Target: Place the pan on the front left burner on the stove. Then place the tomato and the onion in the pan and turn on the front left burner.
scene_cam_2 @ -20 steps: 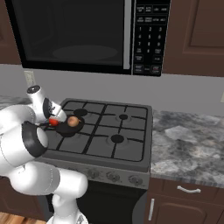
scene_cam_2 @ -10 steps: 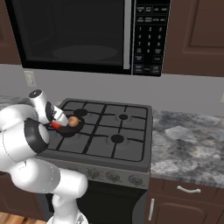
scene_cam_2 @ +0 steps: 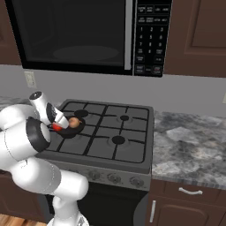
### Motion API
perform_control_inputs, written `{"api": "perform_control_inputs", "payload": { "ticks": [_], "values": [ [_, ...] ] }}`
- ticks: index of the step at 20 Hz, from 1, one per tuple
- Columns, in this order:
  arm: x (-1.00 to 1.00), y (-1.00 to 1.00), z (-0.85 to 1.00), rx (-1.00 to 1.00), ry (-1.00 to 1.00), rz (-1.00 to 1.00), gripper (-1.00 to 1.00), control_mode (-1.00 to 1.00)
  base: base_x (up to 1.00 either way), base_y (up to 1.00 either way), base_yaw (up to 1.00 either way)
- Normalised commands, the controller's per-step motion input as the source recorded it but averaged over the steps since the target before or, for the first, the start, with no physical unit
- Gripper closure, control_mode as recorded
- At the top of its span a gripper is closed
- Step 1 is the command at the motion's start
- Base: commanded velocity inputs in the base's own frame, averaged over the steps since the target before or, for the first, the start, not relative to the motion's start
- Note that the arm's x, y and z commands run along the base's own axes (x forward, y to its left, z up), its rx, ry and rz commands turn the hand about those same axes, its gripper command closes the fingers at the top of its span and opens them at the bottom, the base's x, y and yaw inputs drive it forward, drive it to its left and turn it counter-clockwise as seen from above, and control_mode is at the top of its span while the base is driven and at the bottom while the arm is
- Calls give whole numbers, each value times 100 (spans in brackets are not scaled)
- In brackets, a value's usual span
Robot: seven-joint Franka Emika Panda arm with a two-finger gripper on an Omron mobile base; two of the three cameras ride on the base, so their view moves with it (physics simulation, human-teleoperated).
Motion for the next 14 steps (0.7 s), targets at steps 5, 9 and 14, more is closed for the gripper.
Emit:
{"api": "perform_control_inputs", "payload": {
  "ticks": [5,9,14],
  "values": [
    [-1,0,12,0,0,-3,-100,-100,0,0,0],
    [-3,0,31,0,0,-4,-100,-100,0,0,0],
    [-27,0,58,0,0,-3,-100,-100,0,0,0]
  ]
}}
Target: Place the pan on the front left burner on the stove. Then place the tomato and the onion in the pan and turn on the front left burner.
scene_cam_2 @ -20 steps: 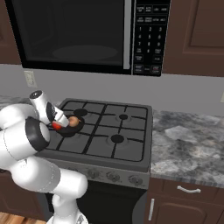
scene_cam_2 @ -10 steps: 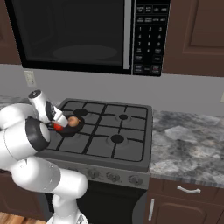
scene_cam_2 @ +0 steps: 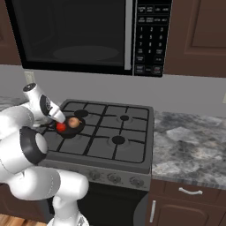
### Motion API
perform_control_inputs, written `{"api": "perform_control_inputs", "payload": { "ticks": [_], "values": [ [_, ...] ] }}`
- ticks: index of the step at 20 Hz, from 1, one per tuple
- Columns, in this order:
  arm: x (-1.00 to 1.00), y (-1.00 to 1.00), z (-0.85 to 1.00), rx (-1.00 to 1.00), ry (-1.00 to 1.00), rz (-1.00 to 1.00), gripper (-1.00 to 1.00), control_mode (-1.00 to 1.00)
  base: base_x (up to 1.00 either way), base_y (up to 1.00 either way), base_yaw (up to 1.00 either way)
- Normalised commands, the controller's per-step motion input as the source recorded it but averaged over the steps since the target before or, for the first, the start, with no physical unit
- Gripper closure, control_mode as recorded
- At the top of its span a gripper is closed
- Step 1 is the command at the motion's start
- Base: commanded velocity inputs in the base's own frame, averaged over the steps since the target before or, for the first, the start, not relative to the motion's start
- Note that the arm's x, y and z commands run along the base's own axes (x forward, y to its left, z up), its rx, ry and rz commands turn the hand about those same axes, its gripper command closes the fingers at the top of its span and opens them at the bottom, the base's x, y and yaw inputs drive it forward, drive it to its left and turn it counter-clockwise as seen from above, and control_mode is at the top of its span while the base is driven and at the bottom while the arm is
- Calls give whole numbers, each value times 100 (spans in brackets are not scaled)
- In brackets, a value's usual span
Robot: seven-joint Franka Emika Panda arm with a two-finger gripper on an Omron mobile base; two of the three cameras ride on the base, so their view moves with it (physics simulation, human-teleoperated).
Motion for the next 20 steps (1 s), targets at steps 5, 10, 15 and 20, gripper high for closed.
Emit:
{"api": "perform_control_inputs", "payload": {
  "ticks": [5,10,15,20],
  "values": [
    [-36,0,53,2,0,-1,-100,-100,0,0,0],
    [-66,0,14,3,0,0,-100,-100,0,0,0],
    [-88,7,0,0,0,0,-100,-100,0,0,0],
    [-75,15,0,0,-1,0,-100,-100,0,0,0]
  ]
}}
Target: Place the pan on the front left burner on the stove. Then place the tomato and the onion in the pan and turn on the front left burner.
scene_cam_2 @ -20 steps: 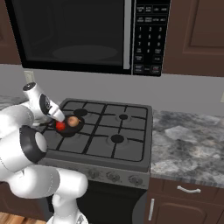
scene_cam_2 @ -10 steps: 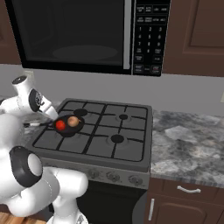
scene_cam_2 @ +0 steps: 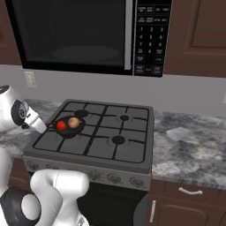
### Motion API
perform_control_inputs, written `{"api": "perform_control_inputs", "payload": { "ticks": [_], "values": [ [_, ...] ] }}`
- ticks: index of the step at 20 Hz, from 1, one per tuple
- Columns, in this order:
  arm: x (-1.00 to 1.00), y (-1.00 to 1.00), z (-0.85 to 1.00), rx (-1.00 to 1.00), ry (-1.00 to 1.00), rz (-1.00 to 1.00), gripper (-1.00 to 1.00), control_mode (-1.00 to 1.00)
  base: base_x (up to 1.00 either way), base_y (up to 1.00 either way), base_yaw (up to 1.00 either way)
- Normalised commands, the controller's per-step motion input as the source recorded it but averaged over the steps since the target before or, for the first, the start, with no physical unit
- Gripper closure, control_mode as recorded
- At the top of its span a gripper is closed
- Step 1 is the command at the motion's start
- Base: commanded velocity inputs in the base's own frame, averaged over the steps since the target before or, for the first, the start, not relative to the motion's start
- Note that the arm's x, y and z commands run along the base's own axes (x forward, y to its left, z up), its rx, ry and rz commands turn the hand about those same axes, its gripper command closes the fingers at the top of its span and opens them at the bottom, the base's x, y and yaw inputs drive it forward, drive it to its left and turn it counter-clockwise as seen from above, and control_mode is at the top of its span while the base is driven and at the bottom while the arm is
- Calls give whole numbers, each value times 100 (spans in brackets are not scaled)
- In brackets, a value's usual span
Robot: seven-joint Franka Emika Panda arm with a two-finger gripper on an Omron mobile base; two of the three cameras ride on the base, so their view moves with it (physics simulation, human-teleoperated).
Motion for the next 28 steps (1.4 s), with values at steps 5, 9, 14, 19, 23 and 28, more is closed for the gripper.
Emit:
{"api": "perform_control_inputs", "payload": {
  "ticks": [5,9,14,19,23,28],
  "values": [
    [-53,30,0,0,-2,0,-100,-100,0,0,0],
    [-38,41,0,-4,-6,1,-100,-100,0,0,0],
    [-28,34,0,-5,-11,0,-100,-100,0,0,0],
    [-34,19,-1,-6,-14,1,-100,-100,0,0,0],
    [-52,6,-8,-5,-13,1,-100,-100,0,0,0],
    [-43,0,-22,-4,-12,3,-100,-100,0,0,0]
  ]
}}
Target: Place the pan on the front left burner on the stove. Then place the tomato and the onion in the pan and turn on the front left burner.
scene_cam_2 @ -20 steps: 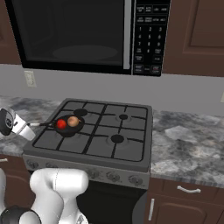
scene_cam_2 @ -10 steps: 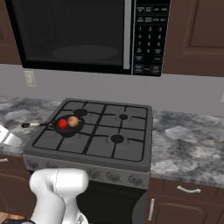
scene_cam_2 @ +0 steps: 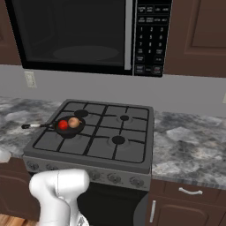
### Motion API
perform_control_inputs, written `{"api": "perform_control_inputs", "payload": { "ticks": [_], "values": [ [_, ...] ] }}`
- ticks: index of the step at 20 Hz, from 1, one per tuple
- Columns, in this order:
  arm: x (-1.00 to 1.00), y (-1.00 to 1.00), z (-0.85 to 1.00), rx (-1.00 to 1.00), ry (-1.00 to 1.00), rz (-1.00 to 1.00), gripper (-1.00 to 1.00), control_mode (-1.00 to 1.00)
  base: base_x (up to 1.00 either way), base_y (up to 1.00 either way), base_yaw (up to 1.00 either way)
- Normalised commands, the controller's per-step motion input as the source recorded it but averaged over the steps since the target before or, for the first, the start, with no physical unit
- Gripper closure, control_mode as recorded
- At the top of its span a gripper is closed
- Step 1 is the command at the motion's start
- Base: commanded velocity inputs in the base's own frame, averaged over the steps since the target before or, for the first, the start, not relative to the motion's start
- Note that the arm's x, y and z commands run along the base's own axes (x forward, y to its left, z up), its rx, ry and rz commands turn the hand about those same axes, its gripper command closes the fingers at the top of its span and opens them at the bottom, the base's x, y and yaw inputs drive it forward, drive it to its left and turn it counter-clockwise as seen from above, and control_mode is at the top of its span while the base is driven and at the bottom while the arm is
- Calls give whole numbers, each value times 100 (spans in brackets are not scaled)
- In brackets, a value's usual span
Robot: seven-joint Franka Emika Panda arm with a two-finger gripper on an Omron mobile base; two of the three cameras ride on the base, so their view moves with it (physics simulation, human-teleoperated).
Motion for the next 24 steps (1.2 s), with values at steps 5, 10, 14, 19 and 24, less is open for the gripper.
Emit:
{"api": "perform_control_inputs", "payload": {
  "ticks": [5,10,14,19,24],
  "values": [
    [-14,0,-16,-5,-14,6,-100,-100,0,0,0],
    [-5,0,-21,-5,-11,6,-100,-100,0,0,0],
    [0,0,-34,-5,-8,4,-100,-100,0,0,0],
    [0,0,-22,-6,-7,1,-100,-100,0,0,0],
    [0,0,-16,-8,-6,0,-100,-100,0,0,0]
  ]
}}
